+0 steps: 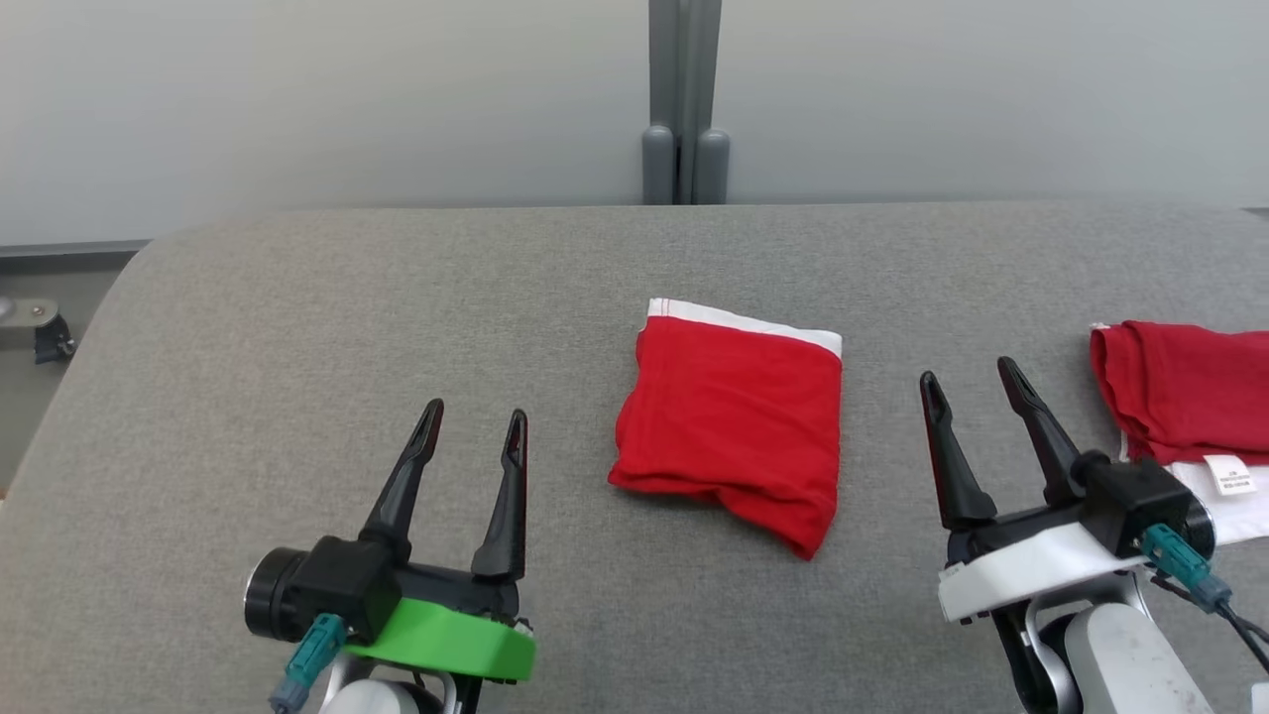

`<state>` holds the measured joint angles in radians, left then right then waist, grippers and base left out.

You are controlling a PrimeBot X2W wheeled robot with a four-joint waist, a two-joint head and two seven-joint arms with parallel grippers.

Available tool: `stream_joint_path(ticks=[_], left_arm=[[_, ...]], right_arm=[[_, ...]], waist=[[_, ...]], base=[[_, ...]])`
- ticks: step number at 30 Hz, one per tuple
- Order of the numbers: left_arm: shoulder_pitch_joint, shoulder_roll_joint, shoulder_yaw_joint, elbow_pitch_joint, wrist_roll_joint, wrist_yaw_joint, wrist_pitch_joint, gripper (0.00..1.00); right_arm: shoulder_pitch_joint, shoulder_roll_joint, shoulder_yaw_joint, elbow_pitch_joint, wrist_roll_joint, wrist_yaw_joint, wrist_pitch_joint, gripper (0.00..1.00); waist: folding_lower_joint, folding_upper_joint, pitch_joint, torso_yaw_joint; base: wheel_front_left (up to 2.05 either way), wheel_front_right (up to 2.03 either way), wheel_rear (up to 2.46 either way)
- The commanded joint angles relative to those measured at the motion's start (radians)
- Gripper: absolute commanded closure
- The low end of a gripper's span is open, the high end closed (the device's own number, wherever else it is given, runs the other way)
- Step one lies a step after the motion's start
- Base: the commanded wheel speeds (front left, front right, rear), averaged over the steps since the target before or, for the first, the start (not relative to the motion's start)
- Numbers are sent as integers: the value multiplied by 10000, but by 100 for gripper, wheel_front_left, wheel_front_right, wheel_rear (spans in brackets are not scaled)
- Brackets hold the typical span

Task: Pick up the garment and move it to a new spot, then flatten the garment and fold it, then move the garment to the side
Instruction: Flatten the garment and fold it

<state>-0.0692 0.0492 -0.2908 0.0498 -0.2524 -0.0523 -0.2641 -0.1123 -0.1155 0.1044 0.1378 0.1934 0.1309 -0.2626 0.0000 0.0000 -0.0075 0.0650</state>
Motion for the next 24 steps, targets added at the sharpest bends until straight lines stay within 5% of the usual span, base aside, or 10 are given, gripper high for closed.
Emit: stream_joint_path(ticks=[1,19,21,24], left_arm=[[235,31,78,19,52,90,3,0],[463,31,-88,200,88,151,3,0],[426,31,-179,230,87,118,3,0],[242,31,-273,266,63,88,3,0]], right_arm=[[233,110,-218,-229,-210,-8,-19,0],[703,621,-585,-744,-774,-8,-20,0],[552,571,-480,-684,-841,-8,-22,100],[198,390,-179,-458,-889,-8,-20,100]], waist=[[0,0,-3,-278],[0,0,104,-181],[0,0,234,-44],[0,0,532,232]], base=[[0,0,0],[0,0,0],[0,0,0],[0,0,0]])
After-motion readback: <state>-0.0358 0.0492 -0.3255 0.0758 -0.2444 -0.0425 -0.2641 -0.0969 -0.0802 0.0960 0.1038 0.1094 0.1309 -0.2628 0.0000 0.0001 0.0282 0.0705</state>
